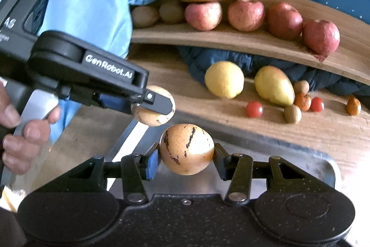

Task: Organize fruits
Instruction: 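Carry both speckled fruits onto the steel tray and open both tools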

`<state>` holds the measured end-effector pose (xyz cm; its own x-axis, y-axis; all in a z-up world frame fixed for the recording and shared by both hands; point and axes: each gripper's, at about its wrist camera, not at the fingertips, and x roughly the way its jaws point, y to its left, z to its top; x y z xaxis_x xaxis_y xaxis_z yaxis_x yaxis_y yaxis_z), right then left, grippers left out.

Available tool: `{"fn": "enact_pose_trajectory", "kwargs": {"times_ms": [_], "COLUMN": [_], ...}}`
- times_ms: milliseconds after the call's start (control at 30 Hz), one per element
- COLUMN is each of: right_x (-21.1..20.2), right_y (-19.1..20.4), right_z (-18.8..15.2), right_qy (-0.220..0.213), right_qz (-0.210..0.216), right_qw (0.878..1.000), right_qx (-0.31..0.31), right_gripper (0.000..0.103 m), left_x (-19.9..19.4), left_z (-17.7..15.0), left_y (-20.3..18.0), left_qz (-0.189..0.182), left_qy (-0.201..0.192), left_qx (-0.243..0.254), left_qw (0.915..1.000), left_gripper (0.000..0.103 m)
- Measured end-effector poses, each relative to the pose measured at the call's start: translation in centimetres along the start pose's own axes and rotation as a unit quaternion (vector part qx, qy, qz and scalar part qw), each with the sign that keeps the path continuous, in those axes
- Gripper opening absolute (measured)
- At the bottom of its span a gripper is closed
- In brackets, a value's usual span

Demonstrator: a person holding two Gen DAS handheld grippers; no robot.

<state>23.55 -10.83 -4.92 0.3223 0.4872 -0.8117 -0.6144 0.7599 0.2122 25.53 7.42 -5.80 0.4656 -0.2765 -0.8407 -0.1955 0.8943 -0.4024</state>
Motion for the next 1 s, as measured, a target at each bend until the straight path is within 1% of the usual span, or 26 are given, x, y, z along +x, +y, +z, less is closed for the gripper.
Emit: {"fn": "enact_pose_trajectory", "kwargs": {"times_ms": [133, 267, 367, 533, 633, 733, 1000], "right_x": [-0.8, -0.9, -0.9, -0.5, -0.5, -0.6, -0.8], "right_y": [1.5, 2.1, 2.6, 2.9, 3.1, 3.2, 3.3], "right_z": [-1.3, -2.6, -3.7, -4.9, -5.5, -5.7, -5.9], "right_qy": [0.020, 0.038, 0.048, 0.066, 0.071, 0.068, 0.067], "right_qz": [0.013, 0.023, 0.026, 0.027, 0.029, 0.026, 0.021], "right_qw": [1.000, 0.999, 0.998, 0.997, 0.996, 0.996, 0.996], "right_qx": [-0.020, -0.031, -0.037, -0.043, -0.044, -0.045, -0.050], "right_gripper": [0.050, 0.050, 0.050, 0.050, 0.050, 0.050, 0.051], "left_x": [-0.4, -0.7, -0.8, -1.0, -0.8, -0.6, -0.6], "left_z": [-1.5, -3.1, -4.3, -5.6, -6.1, -6.5, -6.8], "left_y": [-0.2, -0.1, 0.1, 0.4, 0.3, 0.3, 0.0], "left_qz": [0.006, 0.014, 0.017, 0.019, 0.021, 0.028, 0.031], "left_qy": [0.012, 0.020, 0.024, 0.034, 0.041, 0.044, 0.040], "left_qx": [-0.005, -0.016, -0.025, -0.025, -0.022, -0.020, -0.021], "left_qw": [0.9999, 0.9996, 0.9993, 0.9989, 0.9987, 0.9984, 0.9985], "left_gripper": [0.053, 0.054, 0.054, 0.054, 0.054, 0.054, 0.054]}}
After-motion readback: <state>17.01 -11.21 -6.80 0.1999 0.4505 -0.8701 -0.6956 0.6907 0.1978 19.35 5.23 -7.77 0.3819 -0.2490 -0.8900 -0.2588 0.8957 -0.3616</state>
